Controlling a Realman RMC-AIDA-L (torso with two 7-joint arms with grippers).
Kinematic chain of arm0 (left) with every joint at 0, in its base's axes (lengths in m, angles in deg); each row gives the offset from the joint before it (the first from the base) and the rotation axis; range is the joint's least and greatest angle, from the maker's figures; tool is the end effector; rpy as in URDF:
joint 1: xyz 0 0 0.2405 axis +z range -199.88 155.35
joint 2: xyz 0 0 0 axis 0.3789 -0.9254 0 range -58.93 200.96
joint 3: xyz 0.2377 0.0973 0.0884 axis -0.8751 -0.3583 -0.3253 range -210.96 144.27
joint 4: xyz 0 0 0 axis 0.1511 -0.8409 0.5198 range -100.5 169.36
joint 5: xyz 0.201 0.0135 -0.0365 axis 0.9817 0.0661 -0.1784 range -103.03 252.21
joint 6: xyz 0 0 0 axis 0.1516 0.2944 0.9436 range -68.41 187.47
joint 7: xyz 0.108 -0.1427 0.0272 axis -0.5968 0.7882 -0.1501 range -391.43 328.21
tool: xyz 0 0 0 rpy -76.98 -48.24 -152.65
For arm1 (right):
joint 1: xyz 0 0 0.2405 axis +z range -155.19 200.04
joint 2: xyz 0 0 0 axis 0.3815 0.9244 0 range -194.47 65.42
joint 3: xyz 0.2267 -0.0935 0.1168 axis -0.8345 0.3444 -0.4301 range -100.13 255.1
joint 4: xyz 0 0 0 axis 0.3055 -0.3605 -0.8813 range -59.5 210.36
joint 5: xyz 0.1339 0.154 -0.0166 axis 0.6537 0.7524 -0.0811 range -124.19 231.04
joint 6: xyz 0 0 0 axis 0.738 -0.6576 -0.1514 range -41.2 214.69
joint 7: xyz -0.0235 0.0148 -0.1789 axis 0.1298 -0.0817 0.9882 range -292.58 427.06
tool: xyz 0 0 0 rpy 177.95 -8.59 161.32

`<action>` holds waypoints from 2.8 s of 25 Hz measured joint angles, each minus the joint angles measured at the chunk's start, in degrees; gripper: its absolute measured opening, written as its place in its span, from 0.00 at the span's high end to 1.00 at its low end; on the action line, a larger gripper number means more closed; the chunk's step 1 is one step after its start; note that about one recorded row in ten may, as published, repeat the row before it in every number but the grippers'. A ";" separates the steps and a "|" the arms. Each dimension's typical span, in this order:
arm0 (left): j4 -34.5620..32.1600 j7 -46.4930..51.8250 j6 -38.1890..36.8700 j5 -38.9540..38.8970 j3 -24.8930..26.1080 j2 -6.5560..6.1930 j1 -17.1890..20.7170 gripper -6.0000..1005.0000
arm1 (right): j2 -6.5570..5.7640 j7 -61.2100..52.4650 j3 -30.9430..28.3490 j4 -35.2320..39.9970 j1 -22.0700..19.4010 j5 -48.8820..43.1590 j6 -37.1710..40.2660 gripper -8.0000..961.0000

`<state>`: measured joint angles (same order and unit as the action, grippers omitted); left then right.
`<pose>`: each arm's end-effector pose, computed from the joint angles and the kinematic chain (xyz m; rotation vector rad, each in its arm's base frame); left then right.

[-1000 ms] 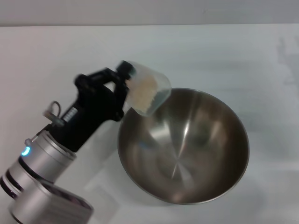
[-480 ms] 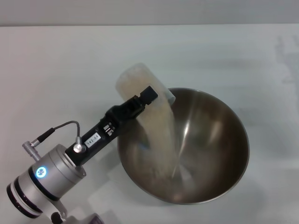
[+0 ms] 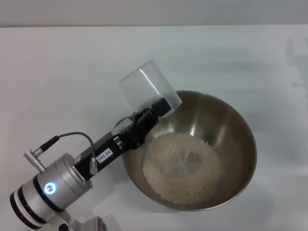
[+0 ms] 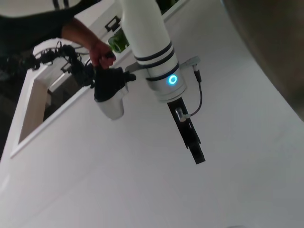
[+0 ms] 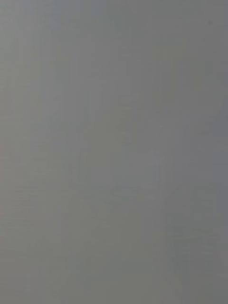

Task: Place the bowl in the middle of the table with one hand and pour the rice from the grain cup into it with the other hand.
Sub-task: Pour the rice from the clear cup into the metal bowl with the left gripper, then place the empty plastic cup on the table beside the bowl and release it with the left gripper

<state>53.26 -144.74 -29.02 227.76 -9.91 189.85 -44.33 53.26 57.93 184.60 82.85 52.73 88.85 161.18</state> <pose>-0.2021 0.2573 -0.1096 -0.9989 1.7138 0.0673 0.3048 0.4050 0.0456 -1.3863 0.3833 0.8400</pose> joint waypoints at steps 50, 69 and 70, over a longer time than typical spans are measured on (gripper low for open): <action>4.13 103.88 33.55 -35.99 12.58 0.34 -0.48 0.96 | 1.04 -0.74 0.44 3.67 -0.85 -0.45 4.49 0.54; 3.42 104.09 33.89 -35.65 11.67 0.24 0.35 0.80 | 1.04 -0.79 0.44 3.96 -0.40 -0.44 4.49 0.48; 3.36 104.09 33.89 -35.65 11.60 0.22 0.47 0.77 | 1.04 -0.79 0.44 4.05 -0.40 -0.44 4.49 0.48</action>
<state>56.61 -40.65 4.87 192.11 1.70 190.08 -43.86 54.30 57.13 185.04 86.90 52.33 88.41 165.67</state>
